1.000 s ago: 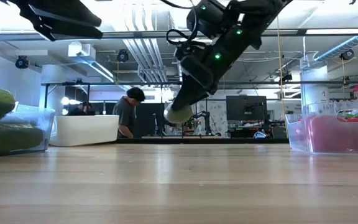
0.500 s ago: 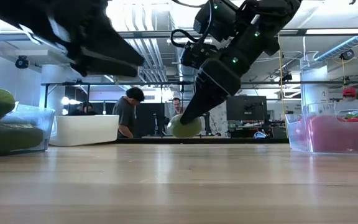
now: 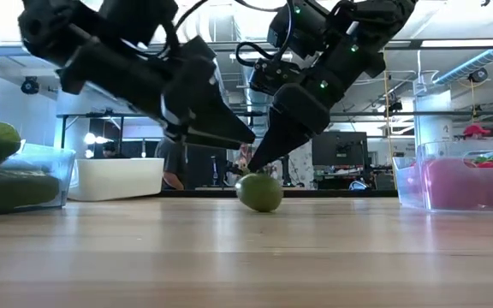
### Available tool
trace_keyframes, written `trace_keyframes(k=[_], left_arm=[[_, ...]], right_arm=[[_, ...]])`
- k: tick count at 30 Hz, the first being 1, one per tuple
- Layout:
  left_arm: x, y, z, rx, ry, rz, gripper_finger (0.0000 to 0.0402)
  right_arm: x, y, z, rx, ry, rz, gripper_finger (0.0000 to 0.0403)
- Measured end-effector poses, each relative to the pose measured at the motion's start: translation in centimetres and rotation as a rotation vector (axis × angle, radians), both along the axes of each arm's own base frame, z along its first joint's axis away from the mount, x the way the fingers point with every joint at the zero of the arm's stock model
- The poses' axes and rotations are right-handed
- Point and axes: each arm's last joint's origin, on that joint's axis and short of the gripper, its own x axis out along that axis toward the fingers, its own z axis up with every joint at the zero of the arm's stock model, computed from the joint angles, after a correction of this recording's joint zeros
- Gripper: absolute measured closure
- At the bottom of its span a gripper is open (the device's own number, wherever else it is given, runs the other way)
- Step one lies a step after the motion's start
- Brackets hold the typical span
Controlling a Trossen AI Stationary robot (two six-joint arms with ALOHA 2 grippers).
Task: Sort produce into baskets
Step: Put the lime into the white bin
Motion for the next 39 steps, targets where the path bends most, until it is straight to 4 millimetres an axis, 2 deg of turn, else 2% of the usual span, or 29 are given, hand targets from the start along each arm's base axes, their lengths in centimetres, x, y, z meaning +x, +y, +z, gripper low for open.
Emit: trace_keyframes(k=[2,8,12,15,22,29,34,39], left_arm=[[0.3,0.6,-0.1,0.033,0.016,-0.007,0.0102],[1.0,2.1,-1.4,0.068,0.075,-0.125,0.0102],[1.3,4.5,-2.1,0.061,0.084,-0.078,0.0102],[1.6,5.3,-2.5,0.076,0.068,-0.125,0.0102],[1.7,5.5,-4.6,0.077,0.133,-0.179,0.0102],[1.9,5.3,-6.6,0.04,0.127,-0.189,0.0108],[2.0,5.2,-6.8,0.015,0.107,-0.179,0.0148],[2.0,5.2,-5.9,0.022,0.094,-0.167,0.0196]], right_arm=[[-0.5,0.1,0.6,-0.001,0.063,0.002,0.0097],[-2.6,1.2,5.5,0.025,0.12,-0.036,0.0062],[-4.2,2.7,7.6,0.068,0.067,-0.035,0.0058],[-5.3,3.6,9.0,0.101,0.015,-0.04,0.0061],[-7.1,5.1,10.3,0.064,-0.033,-0.066,0.007],[-7.2,5.1,10.1,0.011,-0.028,-0.111,0.0074],[-7.0,5.0,9.6,-0.002,0.003,-0.117,0.0076],[-6.8,5.0,9.0,-0.009,0.029,-0.118,0.0076]])
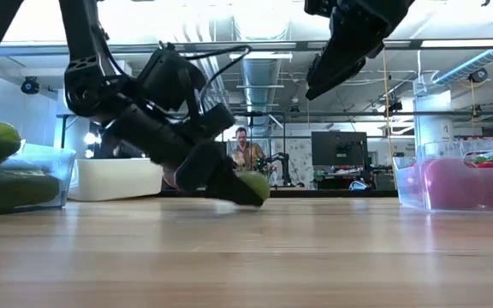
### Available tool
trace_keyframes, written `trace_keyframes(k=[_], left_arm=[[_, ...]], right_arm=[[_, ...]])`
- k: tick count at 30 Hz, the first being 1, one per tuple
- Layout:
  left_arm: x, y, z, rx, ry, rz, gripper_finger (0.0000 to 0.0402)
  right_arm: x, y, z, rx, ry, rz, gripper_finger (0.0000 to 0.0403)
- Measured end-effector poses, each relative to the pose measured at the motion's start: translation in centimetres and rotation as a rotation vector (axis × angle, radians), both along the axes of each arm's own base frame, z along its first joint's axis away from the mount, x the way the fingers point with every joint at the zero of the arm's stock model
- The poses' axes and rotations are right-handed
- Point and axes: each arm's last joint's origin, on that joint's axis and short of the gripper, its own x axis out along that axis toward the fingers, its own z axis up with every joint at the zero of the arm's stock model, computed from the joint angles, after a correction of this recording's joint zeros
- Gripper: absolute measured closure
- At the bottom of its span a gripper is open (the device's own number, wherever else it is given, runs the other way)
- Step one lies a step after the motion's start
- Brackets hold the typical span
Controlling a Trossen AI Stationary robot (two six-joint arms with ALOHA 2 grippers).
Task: Sort produce into baskets
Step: Put the lime into the white bin
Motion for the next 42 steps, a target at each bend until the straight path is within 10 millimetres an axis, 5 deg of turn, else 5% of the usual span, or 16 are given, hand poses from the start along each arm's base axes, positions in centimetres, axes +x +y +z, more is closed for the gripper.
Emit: trace_keyframes(k=[10,17,23,29,42], left_arm=[[-1.5,0.3,4.4,0.047,0.048,0.139,0.0213],[-7.2,2.1,9.3,0.174,0.129,0.449,0.0212],[-13.4,5.9,12.8,0.336,0.246,0.991,0.0212],[-17.1,10.3,12.1,0.129,0.368,1.188,0.0212],[-20.1,17.9,11.7,-0.231,0.619,1.308,0.0212]], right_arm=[[-1.2,0.0,-2.4,0.114,0.101,-0.088,0.0076],[-2.2,-0.1,-4.7,0.139,0.152,-0.139,0.0076],[-2.4,-0.1,-5.4,0.145,0.143,-0.147,0.0076],[-2.4,-0.1,-5.9,0.157,0.106,-0.146,0.0076],[-2.6,0.6,-6.2,0.205,0.111,-0.13,0.0076]])
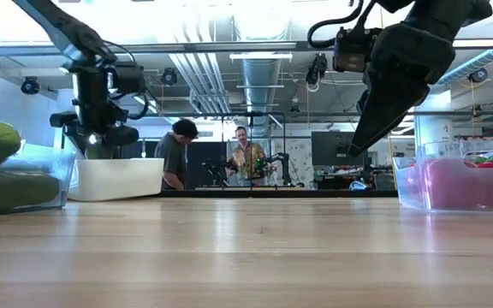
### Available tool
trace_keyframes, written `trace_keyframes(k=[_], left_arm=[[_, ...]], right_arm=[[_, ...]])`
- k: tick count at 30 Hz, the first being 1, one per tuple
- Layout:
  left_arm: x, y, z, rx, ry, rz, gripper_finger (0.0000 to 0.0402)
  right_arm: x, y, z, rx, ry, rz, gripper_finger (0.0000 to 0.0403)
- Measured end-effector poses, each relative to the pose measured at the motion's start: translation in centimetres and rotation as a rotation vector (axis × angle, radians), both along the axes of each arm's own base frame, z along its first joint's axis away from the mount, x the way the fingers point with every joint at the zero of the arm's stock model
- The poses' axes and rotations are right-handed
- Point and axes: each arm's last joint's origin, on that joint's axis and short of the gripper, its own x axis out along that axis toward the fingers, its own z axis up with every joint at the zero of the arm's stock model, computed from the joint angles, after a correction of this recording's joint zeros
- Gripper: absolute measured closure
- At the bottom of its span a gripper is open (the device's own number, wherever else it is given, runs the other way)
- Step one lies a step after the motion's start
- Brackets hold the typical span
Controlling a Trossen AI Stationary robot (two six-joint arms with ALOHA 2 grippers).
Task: Sort produce into baskets
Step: Put the lime into the white bin
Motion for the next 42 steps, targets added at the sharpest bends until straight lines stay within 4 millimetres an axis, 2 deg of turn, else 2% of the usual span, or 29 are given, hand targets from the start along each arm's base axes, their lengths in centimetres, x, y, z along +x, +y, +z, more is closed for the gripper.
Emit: trace_keyframes(k=[5,10,14,20,26,31,37,42], left_arm=[[1.2,1.3,0.2,-0.222,0.165,-0.025,0.0212],[2.1,2.5,-1.2,-0.455,0.408,-0.05,0.0212],[2.4,3.2,-3.1,-0.497,0.566,-0.067,0.0212],[2.4,2.9,-4.6,-0.591,0.648,-0.049,0.0203],[2.2,2.1,-3.8,-0.635,0.648,-0.032,0.0154],[2.3,1.9,-3.3,-0.65,0.56,-0.035,0.012],[2.7,2.3,-2.3,-0.52,0.454,-0.048,0.0111],[3.1,2.8,-0.6,-0.389,0.352,-0.058,0.0111]], right_arm=[[0.0,0.0,0.0,-0.001,-0.001,0.0,0.0076],[-0.1,0.3,0.0,0.009,-0.002,-0.003,0.0076],[-0.2,1.0,0.0,0.014,-0.002,0.015,0.0076],[-0.7,2.3,0.0,0.02,0.003,0.053,0.0076],[-0.7,2.5,0.0,0.013,0.005,0.07,0.0076],[-0.8,2.5,0.0,0.011,0.008,0.072,0.0076],[-0.9,2.7,0.0,0.01,0.009,0.081,0.0076],[-0.9,2.8,0.0,0.012,0.009,0.081,0.0076]])
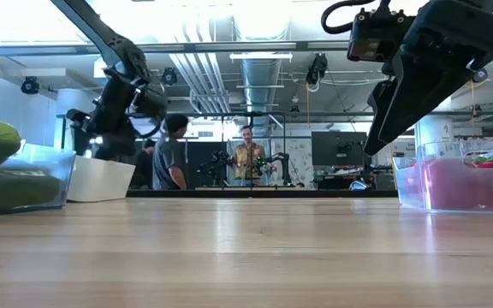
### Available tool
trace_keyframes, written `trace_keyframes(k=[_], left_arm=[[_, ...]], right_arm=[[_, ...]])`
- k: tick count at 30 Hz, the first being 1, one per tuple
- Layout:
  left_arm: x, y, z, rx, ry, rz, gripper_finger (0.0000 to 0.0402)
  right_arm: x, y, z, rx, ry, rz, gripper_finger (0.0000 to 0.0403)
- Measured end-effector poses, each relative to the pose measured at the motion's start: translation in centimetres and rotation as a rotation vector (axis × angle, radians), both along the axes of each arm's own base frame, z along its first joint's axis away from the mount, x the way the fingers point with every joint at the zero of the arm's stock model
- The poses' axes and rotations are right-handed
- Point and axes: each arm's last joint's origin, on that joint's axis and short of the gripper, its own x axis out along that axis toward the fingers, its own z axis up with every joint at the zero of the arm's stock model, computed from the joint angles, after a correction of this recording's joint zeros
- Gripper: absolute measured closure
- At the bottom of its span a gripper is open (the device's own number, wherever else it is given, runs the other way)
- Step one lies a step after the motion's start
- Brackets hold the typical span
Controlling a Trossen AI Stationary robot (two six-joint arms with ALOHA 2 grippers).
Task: Sort produce into baskets
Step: Put the lime into the white bin, then return to Home Position
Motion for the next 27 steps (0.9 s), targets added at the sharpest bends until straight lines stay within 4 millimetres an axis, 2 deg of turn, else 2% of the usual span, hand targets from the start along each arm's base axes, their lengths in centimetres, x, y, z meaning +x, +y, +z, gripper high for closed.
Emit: trace_keyframes(k=[6,11,19,23,27], left_arm=[[0.2,0.7,2.0,0.171,-0.068,0.0,0.0112],[0.3,2.7,1.5,0.154,-0.241,0.053,0.0122],[1.2,5.4,1.1,0.2,-0.275,0.074,0.014],[1.7,6.1,2.0,0.239,-0.279,0.043,0.0147],[1.5,5.9,3.4,0.217,-0.247,0.02,0.0157]], right_arm=[[0.0,0.0,0.0,0.016,0.002,-0.025,0.0076],[-0.2,0.0,-0.1,0.024,0.022,-0.049,0.0076],[-0.2,0.0,-0.1,0.032,0.017,-0.073,0.0076],[-0.2,0.0,-0.1,0.043,0.018,-0.088,0.0076],[-0.3,0.2,-0.1,0.046,0.022,-0.078,0.0076]])
